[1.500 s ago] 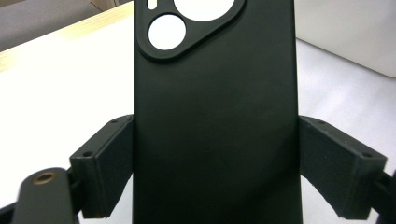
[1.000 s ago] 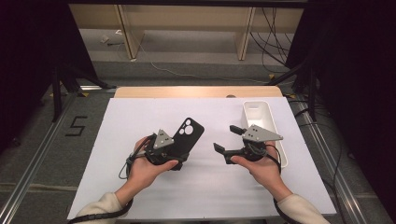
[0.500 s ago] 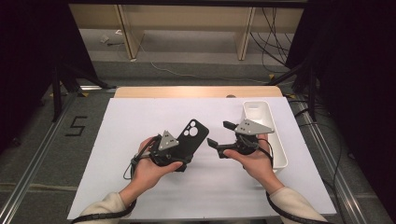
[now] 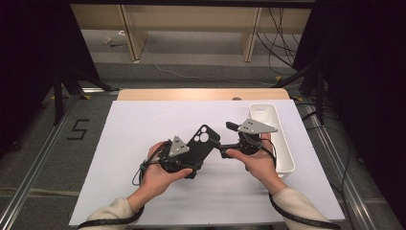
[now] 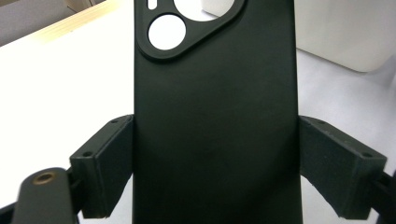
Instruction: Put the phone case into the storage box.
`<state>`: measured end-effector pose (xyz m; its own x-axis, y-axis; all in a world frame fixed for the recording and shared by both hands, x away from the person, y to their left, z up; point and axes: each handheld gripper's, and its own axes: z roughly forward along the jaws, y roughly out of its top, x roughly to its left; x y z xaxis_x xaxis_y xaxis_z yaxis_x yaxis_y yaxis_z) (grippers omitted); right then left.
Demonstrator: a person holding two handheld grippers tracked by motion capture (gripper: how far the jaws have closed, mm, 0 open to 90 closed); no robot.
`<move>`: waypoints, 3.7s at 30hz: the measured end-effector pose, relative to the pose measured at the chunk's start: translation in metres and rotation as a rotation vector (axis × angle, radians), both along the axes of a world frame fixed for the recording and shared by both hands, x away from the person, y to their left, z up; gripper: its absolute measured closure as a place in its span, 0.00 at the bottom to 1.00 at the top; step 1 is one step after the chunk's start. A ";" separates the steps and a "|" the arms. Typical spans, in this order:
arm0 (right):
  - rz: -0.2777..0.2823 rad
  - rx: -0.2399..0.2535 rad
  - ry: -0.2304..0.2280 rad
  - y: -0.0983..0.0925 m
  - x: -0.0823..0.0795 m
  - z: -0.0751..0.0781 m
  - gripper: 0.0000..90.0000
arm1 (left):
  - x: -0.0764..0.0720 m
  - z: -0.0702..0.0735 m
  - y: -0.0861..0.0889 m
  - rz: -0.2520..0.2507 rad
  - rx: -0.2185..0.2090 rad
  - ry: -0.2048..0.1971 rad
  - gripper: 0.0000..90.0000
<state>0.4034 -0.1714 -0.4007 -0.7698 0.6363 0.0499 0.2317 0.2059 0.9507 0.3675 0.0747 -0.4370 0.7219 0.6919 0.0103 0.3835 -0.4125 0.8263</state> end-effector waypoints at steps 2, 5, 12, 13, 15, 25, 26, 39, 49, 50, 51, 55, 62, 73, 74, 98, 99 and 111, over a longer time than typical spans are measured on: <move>-0.001 0.002 0.003 0.002 0.002 -0.001 0.16 | 0.000 0.000 -0.001 -0.003 0.000 0.000 0.17; 0.005 0.002 0.010 0.005 0.004 -0.002 0.16 | -0.001 0.000 -0.003 -0.008 0.003 0.003 0.17; 0.001 0.013 0.039 0.009 0.011 -0.006 0.17 | -0.003 0.000 -0.006 -0.015 0.004 -0.003 0.17; 0.000 0.012 0.040 0.009 0.012 -0.006 0.17 | -0.003 0.000 -0.006 -0.016 0.004 -0.003 0.17; 0.001 0.015 0.047 0.010 0.013 -0.007 0.18 | -0.003 0.000 -0.006 -0.016 0.005 -0.005 0.17; -0.002 0.014 0.078 0.017 0.019 -0.009 0.19 | -0.005 0.000 -0.008 -0.022 0.004 -0.007 0.17; -0.003 0.012 0.082 0.018 0.020 -0.010 0.19 | -0.005 -0.001 -0.009 -0.026 -0.006 0.001 0.17; -0.020 -0.003 0.113 0.022 0.023 -0.014 0.24 | -0.005 -0.001 -0.013 -0.035 -0.003 -0.003 0.17; -0.017 0.016 0.133 0.024 0.024 -0.014 0.38 | -0.005 0.000 -0.013 -0.034 0.006 -0.027 0.17; -0.017 0.016 0.135 0.024 0.024 -0.015 0.39 | -0.005 0.000 -0.013 -0.034 0.004 -0.026 0.17; -0.018 0.014 0.137 0.024 0.024 -0.015 0.40 | -0.005 -0.001 -0.013 -0.035 0.003 -0.025 0.17; -0.020 0.021 0.146 0.024 0.025 -0.016 0.47 | -0.005 -0.001 -0.013 -0.035 0.003 -0.022 0.17; -0.012 0.034 0.168 0.025 0.024 -0.016 0.59 | -0.005 -0.002 -0.013 -0.036 0.009 -0.024 0.17; -0.008 0.092 0.206 0.020 0.025 -0.013 0.71 | -0.005 -0.003 -0.014 -0.044 0.014 -0.028 0.16; -0.005 0.095 0.212 0.020 0.025 -0.012 0.72 | -0.005 -0.004 -0.014 -0.044 0.014 -0.028 0.16; 0.115 0.124 0.161 0.023 0.012 0.016 0.87 | -0.002 -0.002 -0.002 -0.089 -0.068 -0.067 0.23; 0.118 0.115 0.156 0.023 0.012 0.016 0.87 | -0.001 -0.002 -0.001 -0.090 -0.069 -0.066 0.23; 0.136 0.081 0.157 0.022 0.013 0.013 0.87 | -0.001 -0.002 0.002 -0.090 -0.071 -0.071 0.23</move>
